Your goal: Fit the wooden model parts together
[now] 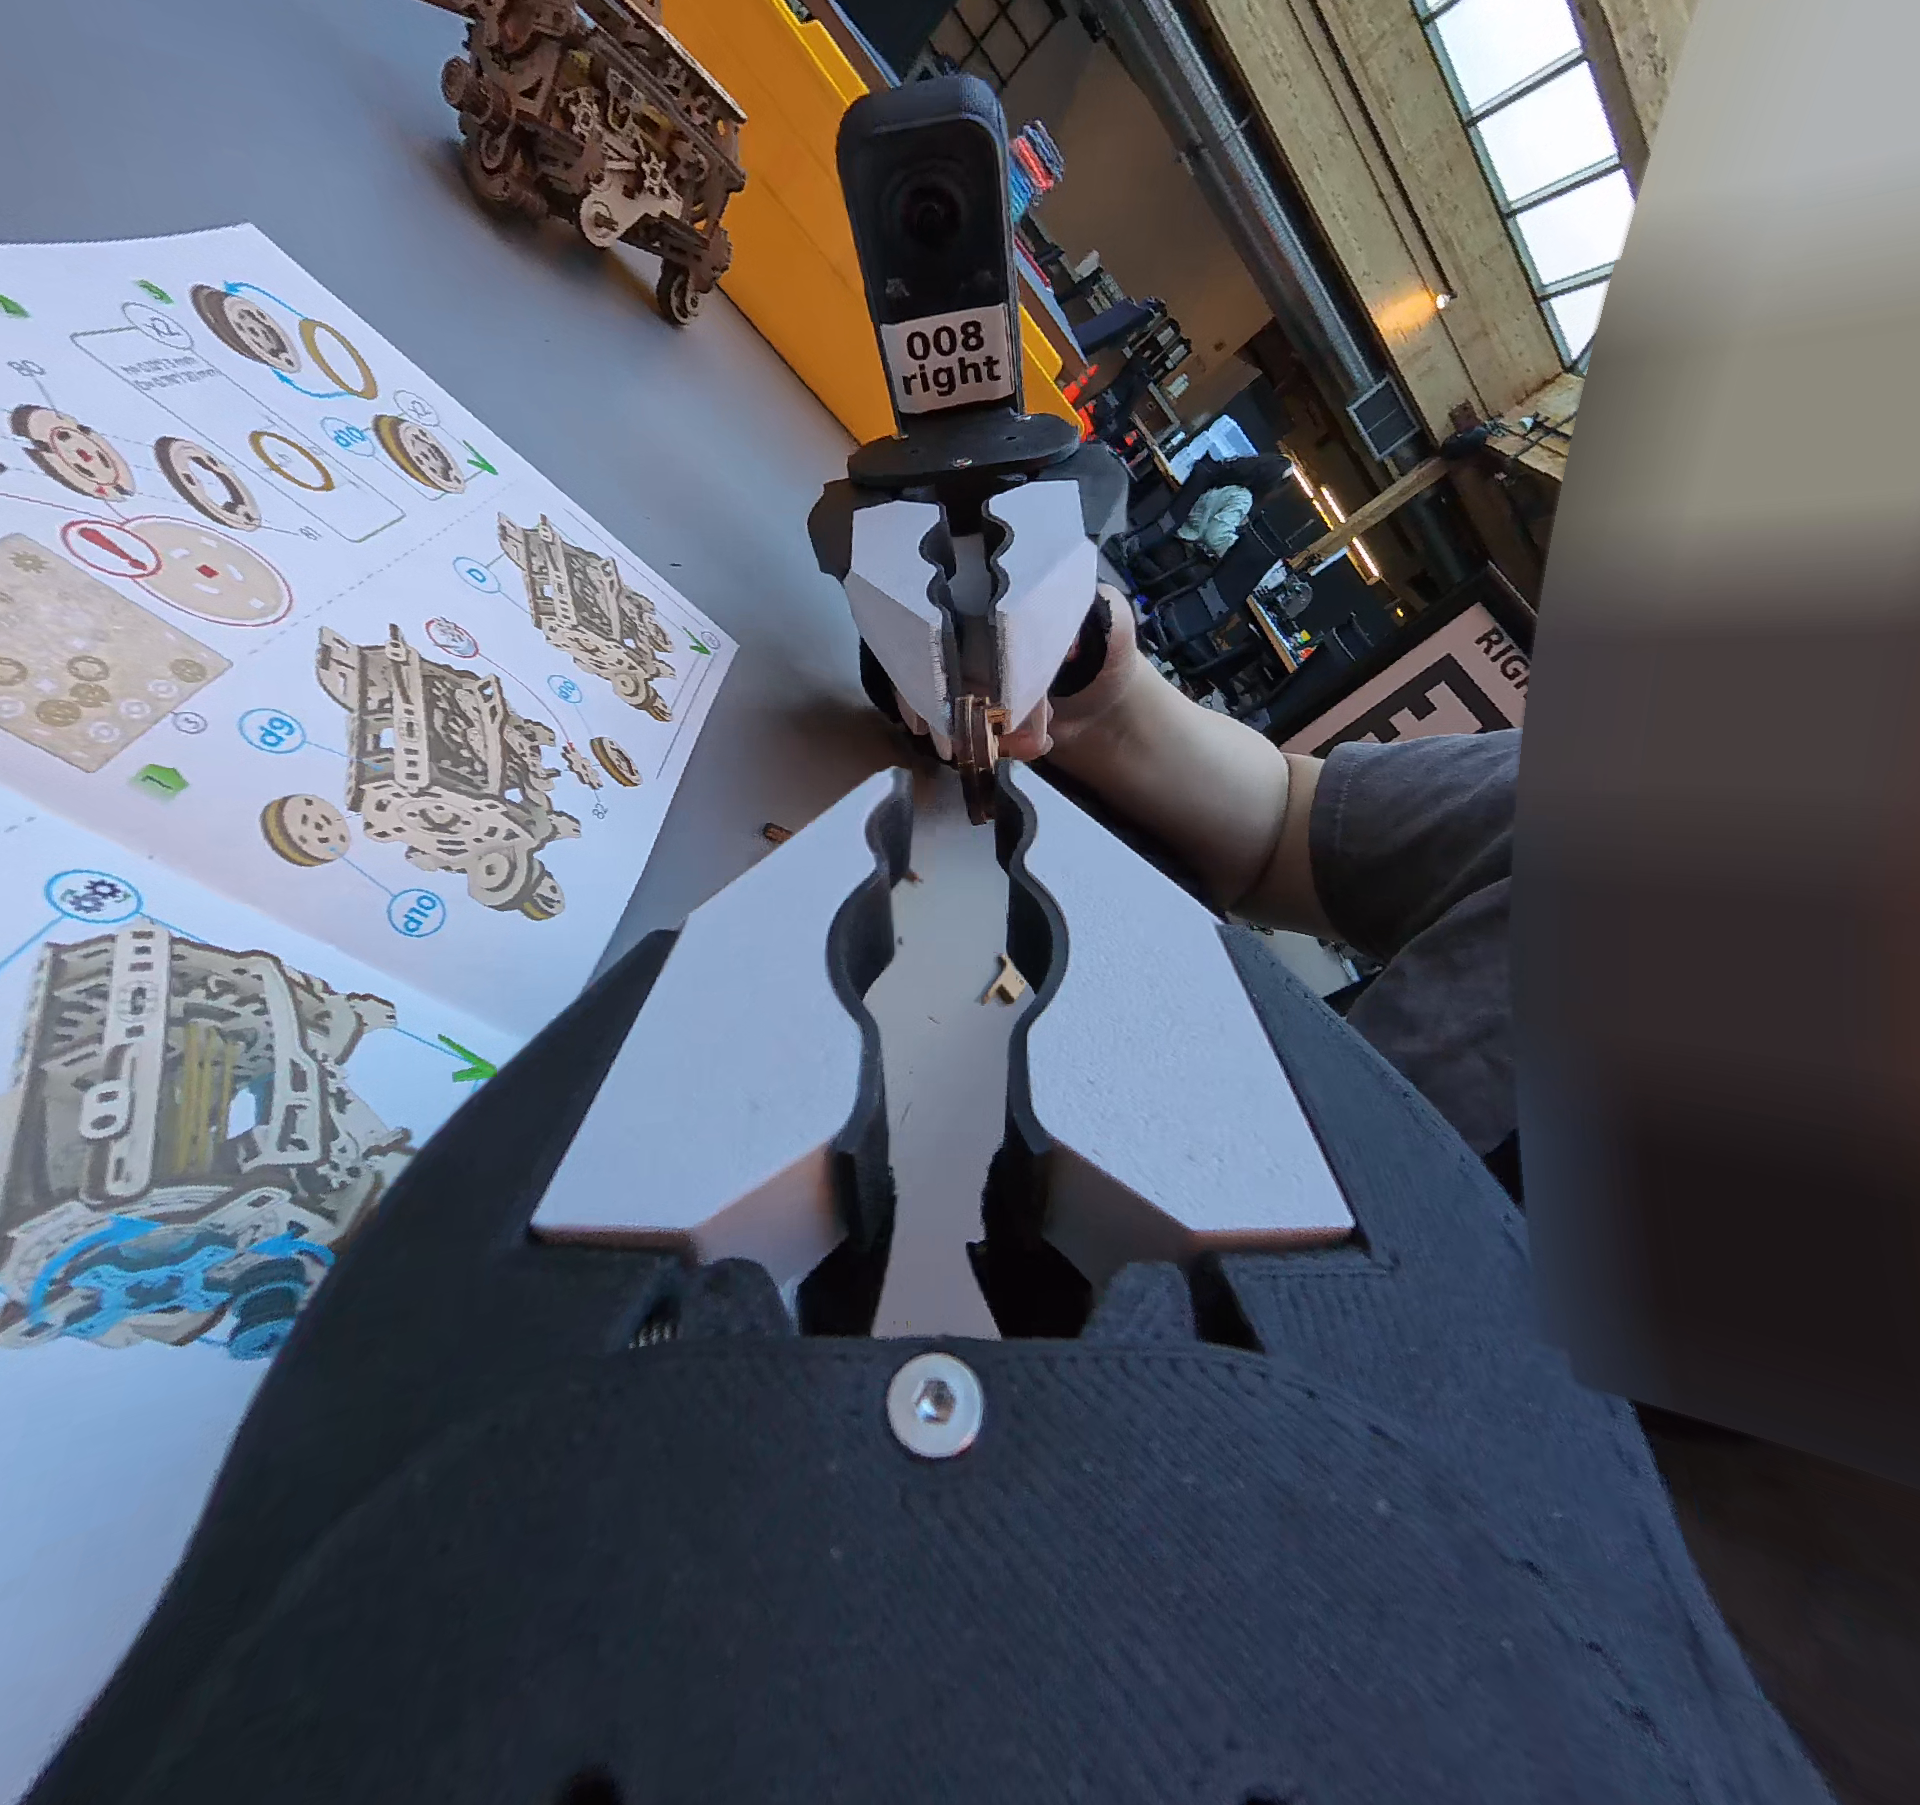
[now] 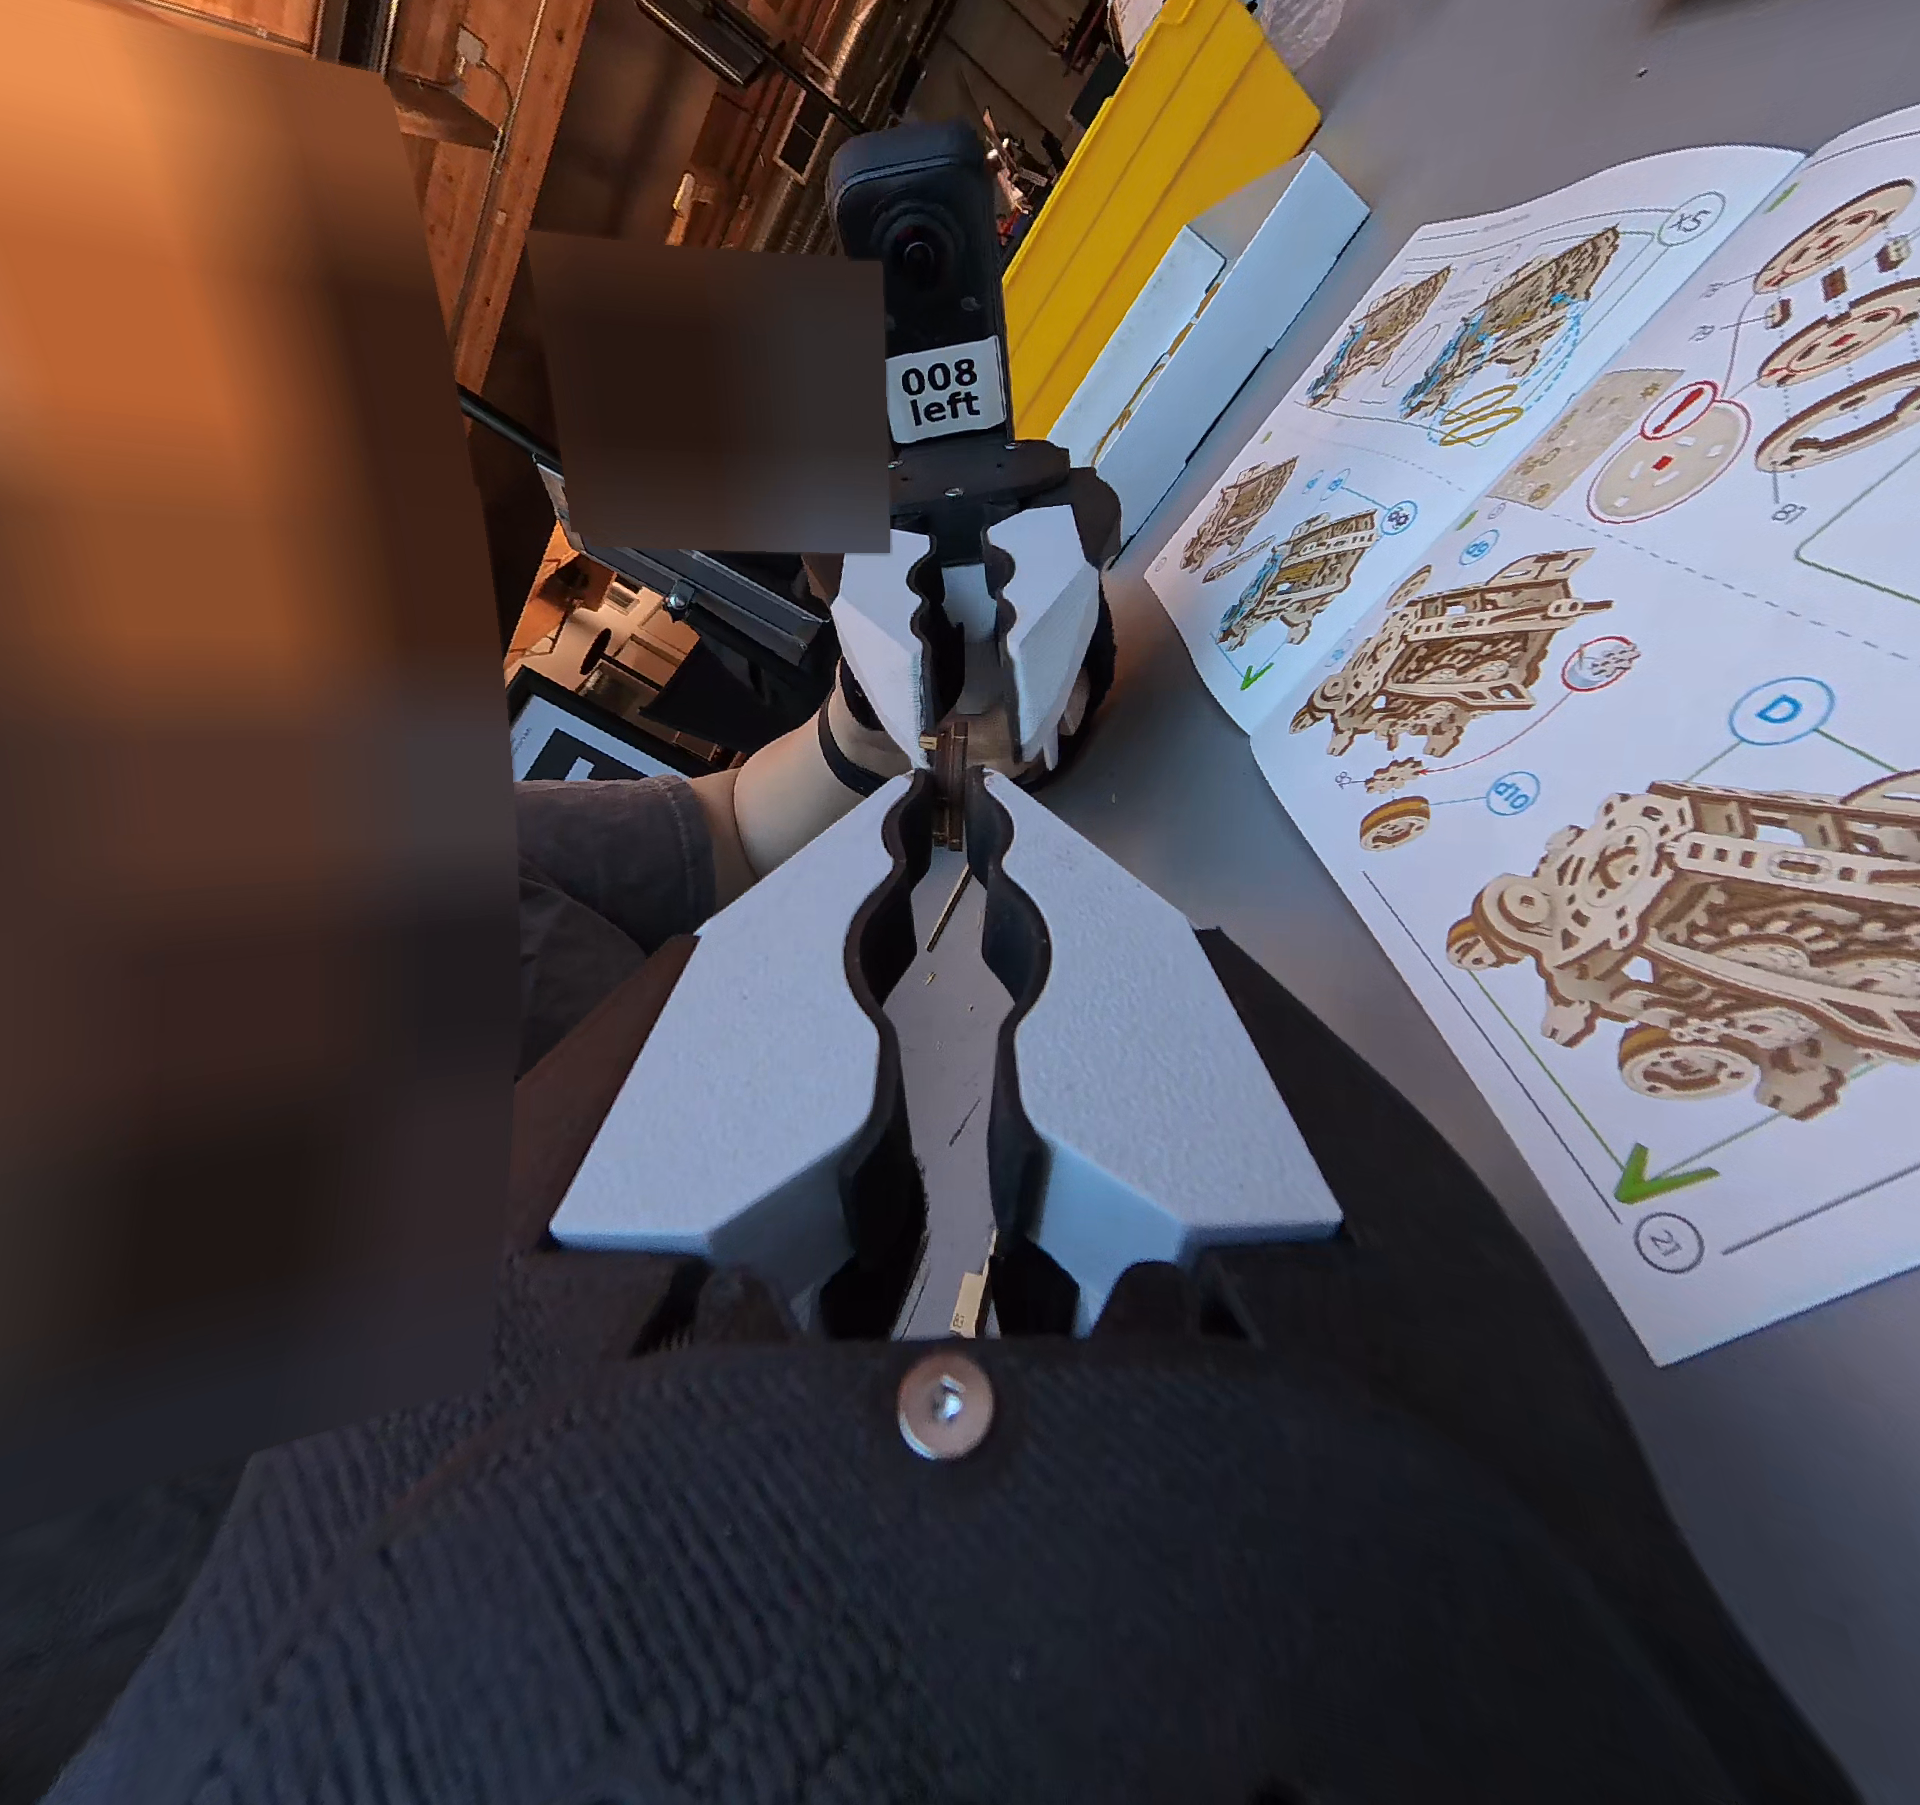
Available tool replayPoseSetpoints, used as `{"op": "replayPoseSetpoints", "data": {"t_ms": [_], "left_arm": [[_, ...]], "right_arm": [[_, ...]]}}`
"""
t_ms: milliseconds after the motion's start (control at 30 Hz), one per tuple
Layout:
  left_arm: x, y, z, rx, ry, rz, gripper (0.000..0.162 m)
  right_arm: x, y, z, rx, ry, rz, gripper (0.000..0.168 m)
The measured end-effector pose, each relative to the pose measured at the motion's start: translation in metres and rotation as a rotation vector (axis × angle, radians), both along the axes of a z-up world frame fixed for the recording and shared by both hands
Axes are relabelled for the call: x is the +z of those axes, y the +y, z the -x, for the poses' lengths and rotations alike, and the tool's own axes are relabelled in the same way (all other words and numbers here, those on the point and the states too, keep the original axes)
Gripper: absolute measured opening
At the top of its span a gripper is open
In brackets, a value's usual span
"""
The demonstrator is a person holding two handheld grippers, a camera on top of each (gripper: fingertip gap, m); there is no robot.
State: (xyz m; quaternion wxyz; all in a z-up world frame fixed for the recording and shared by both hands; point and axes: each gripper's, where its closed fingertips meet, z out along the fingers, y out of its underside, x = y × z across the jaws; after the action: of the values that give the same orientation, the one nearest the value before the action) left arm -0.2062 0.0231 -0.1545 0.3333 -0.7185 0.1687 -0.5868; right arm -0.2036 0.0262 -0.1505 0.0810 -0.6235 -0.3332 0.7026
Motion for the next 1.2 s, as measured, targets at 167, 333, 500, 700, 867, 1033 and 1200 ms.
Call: {"op": "replayPoseSetpoints", "data": {"t_ms": [167, 333, 500, 700, 867, 1033, 1200], "left_arm": [[0.0047, 0.0039, 0.0059, 0.028, -0.020, -0.012, 0.011], [0.0055, 0.0021, 0.0045, 0.011, -0.036, -0.003, 0.008], [0.0038, -0.0004, 0.0015, -0.005, -0.026, -0.004, 0.004], [0.0032, 0.0004, 0.0022, 0.001, -0.019, -0.007, 0.006], [0.0027, 0.0007, 0.0022, 0.002, -0.019, -0.003, 0.007], [0.0022, 0.0022, 0.0028, 0.014, -0.010, -0.008, 0.012], [0.0022, 0.0028, 0.0031, 0.020, -0.008, -0.011, 0.014]], "right_arm": [[0.0004, 0.0016, -0.0005, -0.004, 0.004, 0.010, 0.004], [-0.0005, 0.0020, -0.0005, -0.006, 0.001, 0.012, 0.004], [-0.0004, 0.0027, -0.0009, -0.006, 0.003, 0.018, 0.004], [-0.0003, 0.0024, -0.0008, -0.007, 0.004, 0.018, 0.004], [-0.0006, 0.0022, -0.0009, -0.004, 0.004, 0.019, 0.004], [0.0007, 0.0018, -0.0010, -0.002, 0.009, 0.020, 0.004], [0.0014, 0.0019, -0.0011, -0.002, 0.014, 0.019, 0.004]]}}
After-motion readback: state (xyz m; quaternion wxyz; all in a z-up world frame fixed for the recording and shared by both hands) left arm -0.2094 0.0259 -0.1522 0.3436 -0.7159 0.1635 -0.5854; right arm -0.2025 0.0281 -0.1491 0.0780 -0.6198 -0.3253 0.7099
